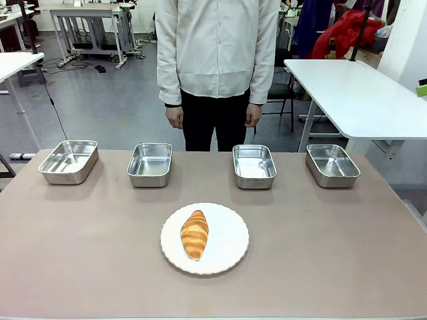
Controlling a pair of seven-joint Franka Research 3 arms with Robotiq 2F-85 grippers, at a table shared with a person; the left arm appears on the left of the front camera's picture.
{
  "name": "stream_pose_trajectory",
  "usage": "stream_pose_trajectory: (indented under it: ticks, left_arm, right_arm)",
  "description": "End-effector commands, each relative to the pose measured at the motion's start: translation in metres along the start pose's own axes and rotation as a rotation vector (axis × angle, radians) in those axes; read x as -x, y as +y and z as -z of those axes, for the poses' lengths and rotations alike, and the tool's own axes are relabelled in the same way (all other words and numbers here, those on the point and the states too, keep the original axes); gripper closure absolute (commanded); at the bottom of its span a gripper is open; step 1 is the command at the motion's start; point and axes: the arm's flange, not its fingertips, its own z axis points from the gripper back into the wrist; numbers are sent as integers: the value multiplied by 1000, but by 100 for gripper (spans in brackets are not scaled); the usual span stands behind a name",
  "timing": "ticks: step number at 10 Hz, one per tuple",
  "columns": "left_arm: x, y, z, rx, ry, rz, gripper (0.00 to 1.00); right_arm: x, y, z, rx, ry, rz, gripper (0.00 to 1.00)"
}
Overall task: Place the bread in the container.
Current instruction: Place the Butter Roll into the Airtight Container indicated by the human.
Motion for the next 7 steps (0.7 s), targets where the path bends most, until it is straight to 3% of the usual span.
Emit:
stream_pose_trajectory:
  ticks: [1,7]
  left_arm:
    - [0,-1,-1,5,-5,14,0]
    - [0,-1,-1,5,-5,14,0]
  right_arm:
    - [-1,0,0,1,-4,-2,0]
    - [-1,0,0,1,-4,-2,0]
